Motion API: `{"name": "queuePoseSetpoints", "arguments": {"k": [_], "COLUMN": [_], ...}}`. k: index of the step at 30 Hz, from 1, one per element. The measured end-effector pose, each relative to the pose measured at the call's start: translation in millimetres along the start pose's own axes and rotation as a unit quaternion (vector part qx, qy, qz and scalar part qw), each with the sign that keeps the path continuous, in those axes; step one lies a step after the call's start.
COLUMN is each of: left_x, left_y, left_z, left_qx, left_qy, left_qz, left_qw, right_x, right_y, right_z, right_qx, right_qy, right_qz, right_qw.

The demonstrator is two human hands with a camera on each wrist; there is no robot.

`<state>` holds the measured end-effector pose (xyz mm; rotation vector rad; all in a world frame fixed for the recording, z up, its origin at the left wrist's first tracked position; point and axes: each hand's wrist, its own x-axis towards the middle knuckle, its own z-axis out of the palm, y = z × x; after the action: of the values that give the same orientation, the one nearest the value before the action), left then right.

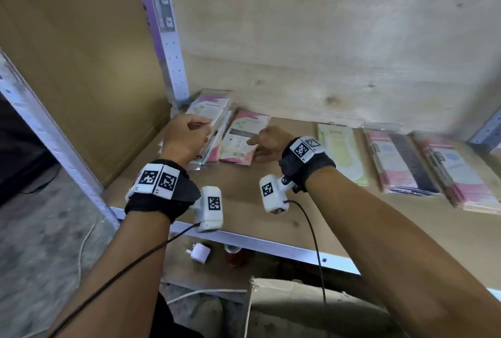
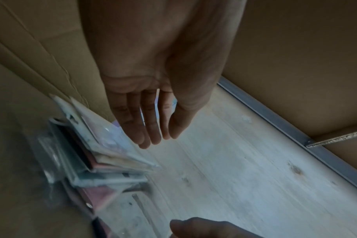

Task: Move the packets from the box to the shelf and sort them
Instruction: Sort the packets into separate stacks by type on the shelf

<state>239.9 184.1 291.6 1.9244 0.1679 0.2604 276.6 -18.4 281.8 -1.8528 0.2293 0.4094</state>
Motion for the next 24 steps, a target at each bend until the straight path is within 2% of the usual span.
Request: {"name": "queuePoseSetpoints", "arguments": {"k": [3, 6, 9, 13, 15, 17, 19, 24], "left_x": [1, 1, -2, -6, -10, -16, -24, -34], "left_y": [-7, -7, -3, 5, 9, 13, 19, 36], "left_z": [-14, -21, -19, -6, 4, 13, 21, 42], "left_qx": [-0.008, -0.018, -0.025, -0.023, -0.057, -0.117, -0.171, -0.326], "left_qy": [-0.001, 0.007, 0.004, -0.01, -0.047, -0.109, -0.172, -0.287], "left_qz": [-0.001, 0.002, 0.005, -0.008, -0.052, -0.12, -0.16, -0.179], "left_qw": [1.0, 1.0, 1.0, 1.0, 0.996, 0.98, 0.957, 0.883], "right_x": [15, 20, 20, 4, -10, -29, -50, -103], "right_y": [-3, -5, -3, 8, 16, 21, 25, 32], "right_z": [13, 23, 23, 8, -5, -21, -38, -69], "right_qx": [0.011, -0.048, -0.051, 0.039, 0.095, 0.113, 0.096, -0.031], "right_qy": [0.037, 0.077, 0.073, 0.089, 0.1, 0.108, 0.113, 0.107], "right_qz": [0.011, -0.008, -0.011, -0.024, -0.037, -0.055, -0.09, -0.23], "right_qw": [0.999, 0.996, 0.996, 0.995, 0.99, 0.986, 0.985, 0.967]}}
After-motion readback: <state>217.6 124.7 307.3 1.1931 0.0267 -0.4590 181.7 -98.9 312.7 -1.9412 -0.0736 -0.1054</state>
